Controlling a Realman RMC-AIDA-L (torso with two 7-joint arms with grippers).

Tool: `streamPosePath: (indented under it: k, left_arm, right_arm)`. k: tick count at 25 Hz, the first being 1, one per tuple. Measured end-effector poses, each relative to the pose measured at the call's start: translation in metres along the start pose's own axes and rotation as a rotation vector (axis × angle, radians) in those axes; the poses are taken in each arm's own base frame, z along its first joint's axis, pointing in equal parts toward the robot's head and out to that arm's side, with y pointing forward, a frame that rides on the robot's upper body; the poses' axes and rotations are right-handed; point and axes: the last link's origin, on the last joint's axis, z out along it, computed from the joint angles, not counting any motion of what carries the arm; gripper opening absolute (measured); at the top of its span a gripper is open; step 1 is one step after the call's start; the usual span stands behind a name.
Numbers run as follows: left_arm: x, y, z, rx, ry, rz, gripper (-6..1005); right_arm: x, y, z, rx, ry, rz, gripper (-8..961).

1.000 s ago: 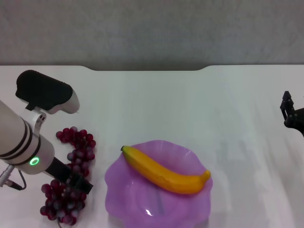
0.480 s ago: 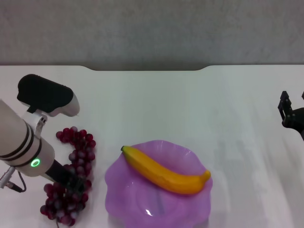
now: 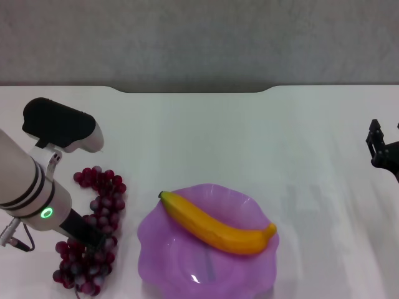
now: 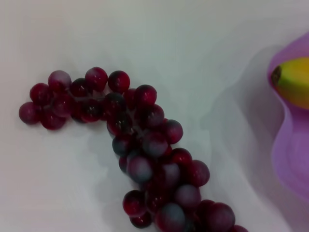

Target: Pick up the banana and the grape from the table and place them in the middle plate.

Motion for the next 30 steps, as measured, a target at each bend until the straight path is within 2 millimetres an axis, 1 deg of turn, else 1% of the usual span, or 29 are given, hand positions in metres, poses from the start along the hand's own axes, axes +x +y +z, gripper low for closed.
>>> streamPosePath:
  k: [2,8,14,16,19,21,24,27,30]
  left_arm:
    - [0.001,0.000,-0.001,0.000,0.006,0.003,171]
    - [0.005,-0.002,-0.008,0.015,0.091,0.003,157]
    - [0.006,-0.006,-0.026,0.056,0.213,0.006,151]
    - [0.006,-0.010,-0.031,0.091,0.244,0.009,150]
    - [0.002,-0.022,-0.037,0.160,0.268,-0.005,148]
    - [-0.001,-0.029,-0.045,0.190,0.302,-0.022,146]
    - [-0.003,-0.040,-0.064,0.221,0.388,-0.051,144]
    - [-0.005,-0.046,-0.079,0.252,0.464,-0.059,140]
    - [-0.002,-0.046,-0.094,0.276,0.547,-0.055,136]
  right_arm:
    - [0.000,0.000,0.000,0.000,0.000,0.000,520]
    - [0.000,0.000,-0.001,0.001,0.001,0.000,520]
    - [0.001,-0.001,-0.001,0.002,0.003,0.000,521]
    - [0.001,-0.001,-0.001,0.002,0.003,0.001,521]
    - [0.001,-0.001,-0.001,0.003,0.003,0.001,521]
    - [0.001,-0.001,-0.001,0.003,0.003,0.001,521]
    - [0.001,-0.001,-0.001,0.003,0.004,0.001,521]
    - [0.001,0.000,-0.001,0.003,0.003,0.003,521]
    - [0.001,0.000,-0.001,0.002,0.001,0.004,521]
